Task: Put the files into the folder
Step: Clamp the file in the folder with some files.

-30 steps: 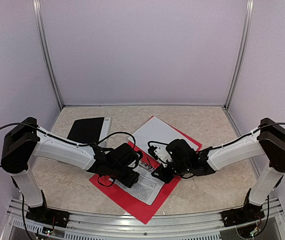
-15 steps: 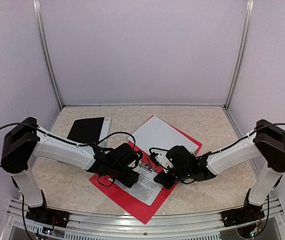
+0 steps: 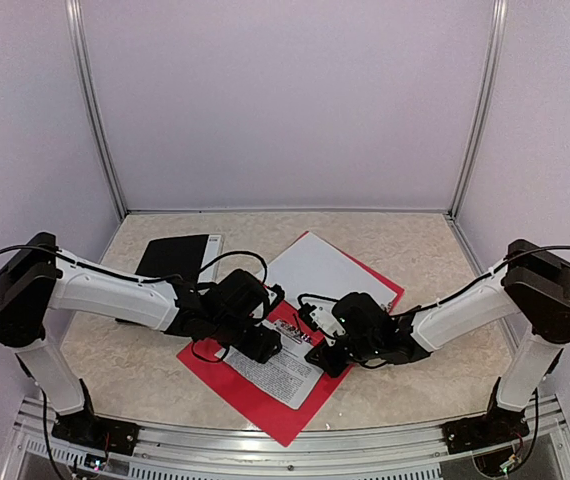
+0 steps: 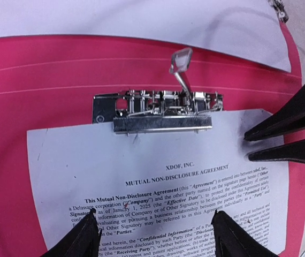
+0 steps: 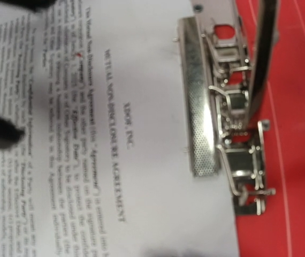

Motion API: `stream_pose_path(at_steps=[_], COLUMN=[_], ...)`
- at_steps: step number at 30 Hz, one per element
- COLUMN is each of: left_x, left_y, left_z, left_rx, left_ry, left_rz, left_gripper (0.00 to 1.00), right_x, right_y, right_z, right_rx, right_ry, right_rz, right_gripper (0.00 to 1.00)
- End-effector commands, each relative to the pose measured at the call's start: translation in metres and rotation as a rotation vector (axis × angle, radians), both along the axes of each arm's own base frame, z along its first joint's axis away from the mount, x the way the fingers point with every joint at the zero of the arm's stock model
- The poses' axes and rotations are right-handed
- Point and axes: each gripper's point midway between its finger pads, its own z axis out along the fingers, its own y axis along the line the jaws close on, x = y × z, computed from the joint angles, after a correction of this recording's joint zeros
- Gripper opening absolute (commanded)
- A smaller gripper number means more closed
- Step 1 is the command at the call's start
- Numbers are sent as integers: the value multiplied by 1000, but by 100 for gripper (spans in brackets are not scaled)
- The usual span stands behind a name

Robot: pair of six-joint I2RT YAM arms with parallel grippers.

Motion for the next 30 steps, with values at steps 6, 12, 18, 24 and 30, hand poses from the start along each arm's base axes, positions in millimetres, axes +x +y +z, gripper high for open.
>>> stream_pose_path(at_steps=[6, 12, 18, 24, 30], left_x=[40, 61, 63, 65, 68], left_y=[-30, -43, -54, -59, -65], left_z=[67, 68, 65, 49, 38], left_rx=[-248, -264, -301, -284, -273], left_ry=[-137, -213, -180, -158, -142], left_rz=[-75, -167, -251, -271, -279], left_gripper=[64, 58, 54, 49, 40], right_x=[-16, -16, -14, -14, -15], right_y=[-11, -11, -12, -13, -12], right_z=[-23, -23, -20, -20, -21], right_rx=[-71, -69, -73, -73, -75], right_ry=[54, 56, 49, 50, 54], right_rz=[28, 31, 25, 21, 22], right_gripper=[15, 15, 15, 15, 15])
